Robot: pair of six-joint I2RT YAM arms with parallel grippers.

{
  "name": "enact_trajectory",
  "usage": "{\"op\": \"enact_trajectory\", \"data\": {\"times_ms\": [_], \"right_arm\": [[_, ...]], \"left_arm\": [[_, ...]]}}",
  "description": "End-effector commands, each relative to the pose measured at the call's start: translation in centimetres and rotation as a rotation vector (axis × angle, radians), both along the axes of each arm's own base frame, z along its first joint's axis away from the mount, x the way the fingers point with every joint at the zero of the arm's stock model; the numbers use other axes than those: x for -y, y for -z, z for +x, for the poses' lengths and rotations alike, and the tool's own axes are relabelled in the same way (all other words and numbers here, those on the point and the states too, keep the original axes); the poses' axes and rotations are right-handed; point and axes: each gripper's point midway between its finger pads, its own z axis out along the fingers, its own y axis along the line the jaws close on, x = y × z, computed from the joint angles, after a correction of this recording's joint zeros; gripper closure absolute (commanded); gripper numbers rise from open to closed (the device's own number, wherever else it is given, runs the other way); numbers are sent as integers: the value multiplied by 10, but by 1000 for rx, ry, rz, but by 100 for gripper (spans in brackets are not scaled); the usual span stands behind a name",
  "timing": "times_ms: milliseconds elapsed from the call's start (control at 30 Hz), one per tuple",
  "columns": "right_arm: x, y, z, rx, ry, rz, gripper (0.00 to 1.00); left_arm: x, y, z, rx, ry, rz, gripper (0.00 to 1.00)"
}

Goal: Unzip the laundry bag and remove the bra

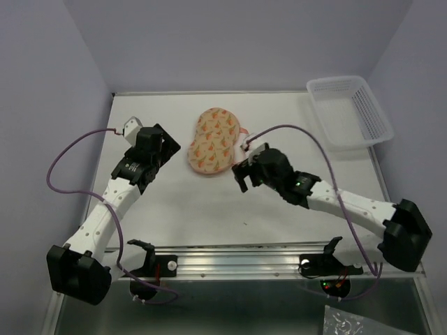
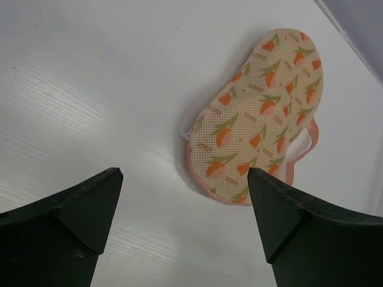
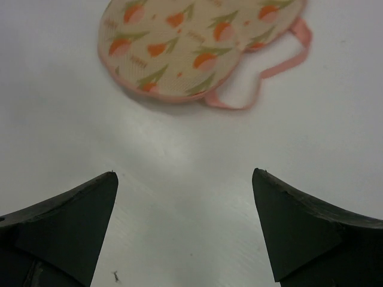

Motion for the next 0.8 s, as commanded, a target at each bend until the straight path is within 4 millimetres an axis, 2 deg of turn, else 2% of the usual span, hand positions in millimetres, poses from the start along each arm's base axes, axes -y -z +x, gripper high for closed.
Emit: {"op": "enact_trajectory", "data": {"times_ms": [0, 33, 67, 100, 133, 200, 233, 300, 333, 433, 467, 533, 667, 767], "right_arm": [[-52, 19, -2, 153, -215, -362, 0], [-62, 22, -1, 194, -276, -432, 0], [-81, 17, -3, 242, -318, -436, 0], [-93, 31, -2, 266, -383, -497, 0], [-105, 32, -3, 291, -419, -505, 0], [-124, 35, -4, 337, -487, -532, 0], [-133, 44, 1, 346, -497, -537, 0], [-144, 46, 5, 383, -532, -548, 0], [-153, 49, 10, 412, -530, -540, 1], [-169, 52, 18, 479, -580, -573, 3], [-174, 65, 20, 477, -602, -598, 4], [-181, 75, 25, 493, -633, -641, 5], [-195, 106, 40, 501, -666, -741, 6], [-199, 115, 50, 495, -655, -752, 12]], "left_arm": [[2, -5, 2, -12, 30, 0, 1], [1, 0, 0, -30, 29, 6, 1], [0, 4, -1, -42, 26, 9, 1], [-2, 7, -2, -53, 22, 13, 1], [-3, 11, -4, -63, 25, 16, 1], [-5, 13, -5, -67, 30, 9, 1], [-9, 18, -6, -78, 21, 9, 1], [-12, 22, -8, -84, 35, -9, 1], [-21, 28, -9, -98, 18, -12, 1], [-29, 38, -11, -116, 34, -38, 1], [-36, 39, -11, -119, 25, -50, 1], [-41, 44, -13, -133, 14, -54, 1], [-46, 45, -14, -136, 6, -49, 1], [-51, 43, -15, -141, -15, -33, 1]]}}
